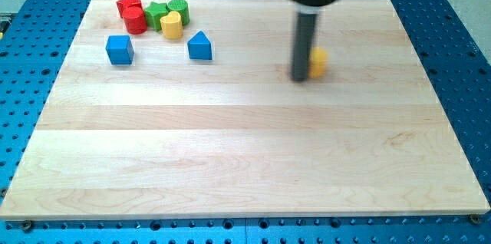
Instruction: Slide the hexagon to the right center
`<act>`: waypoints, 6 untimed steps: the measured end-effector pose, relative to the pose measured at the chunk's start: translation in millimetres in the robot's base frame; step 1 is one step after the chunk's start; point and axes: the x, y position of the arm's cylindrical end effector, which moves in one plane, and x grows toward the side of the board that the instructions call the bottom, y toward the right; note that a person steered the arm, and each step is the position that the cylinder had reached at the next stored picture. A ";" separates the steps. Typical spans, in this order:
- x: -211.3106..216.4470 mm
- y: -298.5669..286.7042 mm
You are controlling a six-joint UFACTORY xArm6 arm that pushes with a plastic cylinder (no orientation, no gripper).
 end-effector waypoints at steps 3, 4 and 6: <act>-49.6 24.8; -3.6 57.1; 52.2 -151.6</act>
